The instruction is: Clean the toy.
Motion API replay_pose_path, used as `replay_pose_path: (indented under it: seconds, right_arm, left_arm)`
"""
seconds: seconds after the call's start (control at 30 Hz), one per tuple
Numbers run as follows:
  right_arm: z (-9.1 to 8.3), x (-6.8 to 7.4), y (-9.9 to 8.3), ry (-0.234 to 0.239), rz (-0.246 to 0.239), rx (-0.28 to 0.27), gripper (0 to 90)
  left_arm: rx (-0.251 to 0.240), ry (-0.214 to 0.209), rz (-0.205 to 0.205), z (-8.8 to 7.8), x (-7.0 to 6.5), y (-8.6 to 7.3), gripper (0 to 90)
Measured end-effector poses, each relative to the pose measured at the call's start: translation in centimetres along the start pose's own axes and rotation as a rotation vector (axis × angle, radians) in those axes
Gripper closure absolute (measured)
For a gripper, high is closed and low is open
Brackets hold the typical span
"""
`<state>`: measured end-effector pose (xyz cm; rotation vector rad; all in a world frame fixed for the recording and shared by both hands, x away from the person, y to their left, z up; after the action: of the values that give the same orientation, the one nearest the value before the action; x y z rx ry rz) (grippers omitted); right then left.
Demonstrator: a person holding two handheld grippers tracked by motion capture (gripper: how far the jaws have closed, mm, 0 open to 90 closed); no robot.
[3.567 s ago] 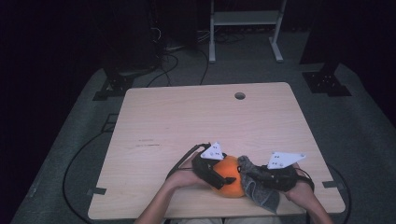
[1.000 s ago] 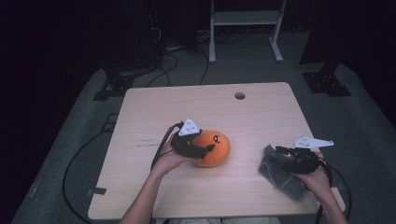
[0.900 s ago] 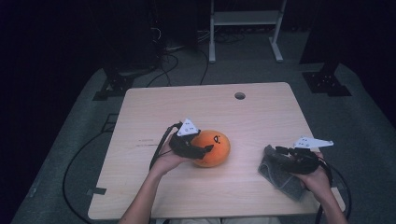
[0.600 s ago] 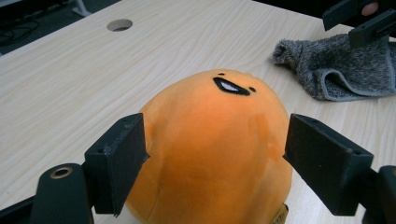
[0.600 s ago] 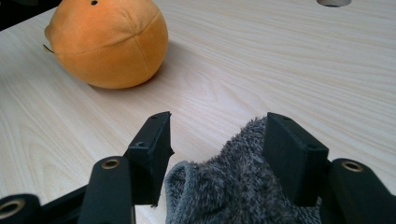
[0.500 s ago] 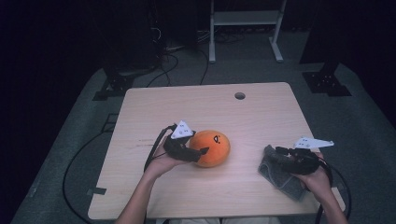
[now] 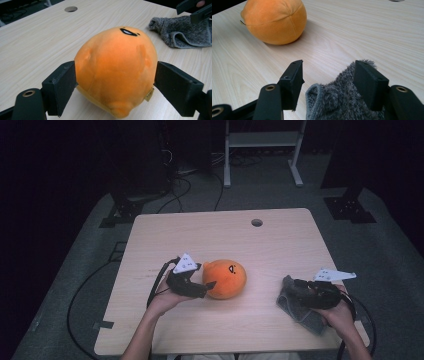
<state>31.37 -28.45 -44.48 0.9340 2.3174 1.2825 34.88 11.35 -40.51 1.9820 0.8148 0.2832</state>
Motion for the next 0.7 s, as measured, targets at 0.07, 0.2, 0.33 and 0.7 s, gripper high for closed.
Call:
replay_pose_path:
  seconds: [0.07, 0.2, 0.33, 0.7]
  right_arm:
    - [0.0, 0.0, 0.0, 0.001, 0.005, -0.001, 39.6]
    - [0.0, -0.1, 0.0, 0.005, 0.010, -0.008, 39.6]
    - [0.1, -0.2, 0.0, 0.006, 0.013, -0.009, 39.0]
    - [0.2, -0.5, -0.3, 0.013, 0.029, -0.010, 38.7]
  left_arm:
    - [-0.009, 0.004, -0.011, -0.3, 0.2, -0.3, 17.3]
    - [-0.005, 0.003, -0.021, -0.6, 0.3, -0.8, 16.5]
    - [0.001, 0.013, -0.025, -1.0, 0.3, -1.3, 16.2]
    - [-0.009, 0.040, -0.070, -2.1, 0.8, -3.2, 13.7]
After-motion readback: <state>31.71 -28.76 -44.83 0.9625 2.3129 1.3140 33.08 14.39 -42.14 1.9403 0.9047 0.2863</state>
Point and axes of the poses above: each handheld gripper's, and its own axes: z roughly forward along the jaws, y roughly out of its top, x roughly to its left, the point moved 2 cm from there along z, roughly forward along the jaws, and after that the axes turned 9 degrees about -z, right-handed, at the moved point
